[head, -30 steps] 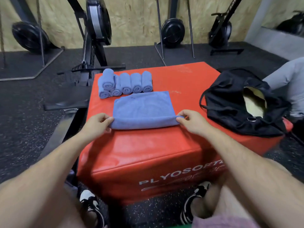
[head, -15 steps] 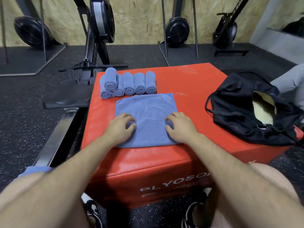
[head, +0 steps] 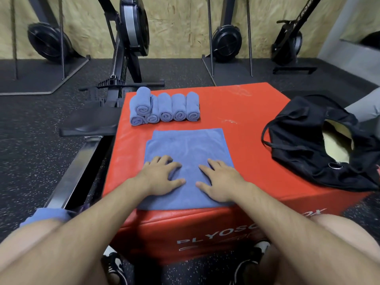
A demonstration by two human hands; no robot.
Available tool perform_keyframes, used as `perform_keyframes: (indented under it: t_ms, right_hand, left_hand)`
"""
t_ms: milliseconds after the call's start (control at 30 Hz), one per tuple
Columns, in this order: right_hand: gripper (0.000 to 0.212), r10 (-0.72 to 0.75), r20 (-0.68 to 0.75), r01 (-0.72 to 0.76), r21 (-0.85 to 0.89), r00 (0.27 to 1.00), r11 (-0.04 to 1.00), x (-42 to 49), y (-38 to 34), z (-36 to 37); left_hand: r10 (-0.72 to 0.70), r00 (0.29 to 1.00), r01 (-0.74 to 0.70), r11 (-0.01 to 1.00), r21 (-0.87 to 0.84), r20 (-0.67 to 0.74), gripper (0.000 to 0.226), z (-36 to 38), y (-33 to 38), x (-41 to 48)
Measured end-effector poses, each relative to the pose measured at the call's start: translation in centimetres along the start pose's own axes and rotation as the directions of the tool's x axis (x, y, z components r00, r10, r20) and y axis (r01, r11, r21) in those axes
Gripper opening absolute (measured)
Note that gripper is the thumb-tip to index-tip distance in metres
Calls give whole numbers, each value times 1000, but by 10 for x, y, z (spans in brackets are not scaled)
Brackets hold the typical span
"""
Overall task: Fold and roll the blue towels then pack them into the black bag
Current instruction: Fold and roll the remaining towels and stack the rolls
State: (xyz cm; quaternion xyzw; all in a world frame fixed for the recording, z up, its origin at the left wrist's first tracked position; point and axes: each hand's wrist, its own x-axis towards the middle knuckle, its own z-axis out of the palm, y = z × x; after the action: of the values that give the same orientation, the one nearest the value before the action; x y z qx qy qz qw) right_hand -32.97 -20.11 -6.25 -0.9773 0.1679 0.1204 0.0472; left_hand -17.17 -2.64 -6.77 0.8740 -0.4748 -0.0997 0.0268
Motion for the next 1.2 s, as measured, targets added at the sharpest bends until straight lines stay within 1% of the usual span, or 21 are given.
perform_keyframes:
  t_ms: [67,133,200,300,367,433,500,567,667,733,833,900,933,967,1033,1100,1200]
  right_hand:
    - [77,-23,51,24,-31,998,999,-10,-1,-9]
    - [77,-32,64,36,-48,997,998,-6,1,-21]
    - [73,-27,55,31,-61,998,998,8,6,-34]
    - [63,-4,49,8,-73,999,997,39,18,-54]
    - [54,9,20,-8,-61,1000,998,59,27,-62]
    - [43,34,-34,-34,10,999,999,77,37,-61]
    - [34,49,-55,-46,64,997,997,91,45,-54]
    - [34,34,-58,-31,52,998,998,102,50,-46]
    - [32,25,-128,-22,26,992,999,116,57,-44]
    - [28,51,-137,-47,30,989,998,122,62,-47]
    - [18,91,-94,-80,117,991,990,125,71,-48]
    - [14,82,-88,-65,176,993,982,124,79,-48]
    - [12,64,-98,-41,223,993,974,123,83,-48]
    - [11,49,-115,-15,275,992,961,122,87,-49]
    - [9,47,-151,10,358,987,934,118,92,-51]
    - [11,65,-172,8,397,983,918,116,96,-54]
    - [16,104,-154,-24,449,983,893,113,101,-55]
  left_hand:
    - [15,1000,-15,1000,18,27,70,-3,2,-10]
    - [17,1000,-17,1000,-2,16,62,-11,2,-8]
    - [18,1000,-19,1000,-21,-23,50,-20,-2,3]
    - [0,998,0,1000,9,-56,49,-34,-19,30]
    - [-27,998,28,999,30,-56,48,-39,-35,50]
    - [-50,996,52,998,31,-67,45,-41,-53,67]
    - [-64,993,60,997,-39,-103,39,-35,-65,79]
    - [-53,991,40,993,-107,-126,35,-28,-72,87]
    - [-2,993,-13,992,-122,-116,32,-25,-77,96]
    - [11,993,-28,990,-136,-122,27,-28,-83,101]
    - [22,997,-30,993,-117,-68,38,-32,-92,102]
    - [38,999,-43,990,-137,-34,43,-32,-98,101]
    - [42,999,-45,984,-171,-20,38,-34,-100,99]
    - [45,999,-49,976,-212,-23,29,-33,-103,98]
    - [43,998,-56,963,-263,-53,5,-35,-105,96]
    - [8,995,-37,949,-314,-95,19,-36,-105,94]
    - [-98,987,36,905,-424,-126,12,-39,-104,95]
